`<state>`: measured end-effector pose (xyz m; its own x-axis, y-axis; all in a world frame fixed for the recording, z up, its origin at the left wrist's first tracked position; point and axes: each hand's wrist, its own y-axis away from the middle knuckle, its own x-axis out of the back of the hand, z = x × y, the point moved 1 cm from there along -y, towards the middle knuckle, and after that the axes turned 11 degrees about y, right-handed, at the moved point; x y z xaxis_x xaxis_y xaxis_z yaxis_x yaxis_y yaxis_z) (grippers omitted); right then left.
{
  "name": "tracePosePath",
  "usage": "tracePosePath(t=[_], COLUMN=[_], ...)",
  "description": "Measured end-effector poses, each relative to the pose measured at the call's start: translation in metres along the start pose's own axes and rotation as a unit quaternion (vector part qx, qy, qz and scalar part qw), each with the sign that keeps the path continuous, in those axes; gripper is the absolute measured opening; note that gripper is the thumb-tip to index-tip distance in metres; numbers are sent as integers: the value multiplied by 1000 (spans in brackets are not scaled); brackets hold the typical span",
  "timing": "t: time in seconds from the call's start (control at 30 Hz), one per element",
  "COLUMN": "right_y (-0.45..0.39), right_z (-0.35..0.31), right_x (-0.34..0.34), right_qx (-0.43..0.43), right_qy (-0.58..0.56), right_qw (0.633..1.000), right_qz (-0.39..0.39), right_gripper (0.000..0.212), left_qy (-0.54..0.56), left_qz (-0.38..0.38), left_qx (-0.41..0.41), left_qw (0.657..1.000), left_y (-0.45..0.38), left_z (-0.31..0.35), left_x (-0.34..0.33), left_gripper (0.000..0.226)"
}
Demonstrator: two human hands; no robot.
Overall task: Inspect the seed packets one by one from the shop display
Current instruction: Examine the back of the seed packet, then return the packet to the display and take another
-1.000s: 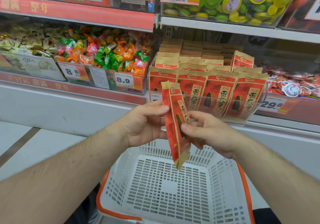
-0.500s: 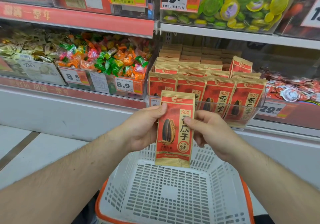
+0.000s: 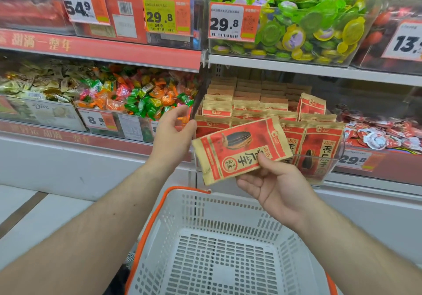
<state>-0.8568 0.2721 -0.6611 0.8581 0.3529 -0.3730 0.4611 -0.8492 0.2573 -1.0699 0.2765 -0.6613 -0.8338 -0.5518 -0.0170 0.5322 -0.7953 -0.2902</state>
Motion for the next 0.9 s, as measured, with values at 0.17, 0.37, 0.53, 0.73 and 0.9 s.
tracePosePath(t=[0.17,0.37,0.53,0.73,0.9], right_y=[-7,-34,-68,-94,-102], right_z=[-22,-80,-114,-117,-112], right_x=[-13,-31,-43,-49,-55], right_qx=[44,228,258,193,141], right_qy=[-69,154,432,559,611], right_qw=[996,957,854,801,776], right_qz=[38,90,131,93,69], right_gripper=[13,14,9,16,19], left_qy=[18,-4,5,25,32], left_qz=[-61,-32,-40,-47,-42], left_qx=[14,8,24,35,39], left_qw=[998,999,999,998,998], left_y=[-17,-20,-20,-19,-17], left_z=[-13,-19,-21,-20,-20], left_x=[-15,-18,-14,-12,-14], left_gripper=[19,20,20,24,20])
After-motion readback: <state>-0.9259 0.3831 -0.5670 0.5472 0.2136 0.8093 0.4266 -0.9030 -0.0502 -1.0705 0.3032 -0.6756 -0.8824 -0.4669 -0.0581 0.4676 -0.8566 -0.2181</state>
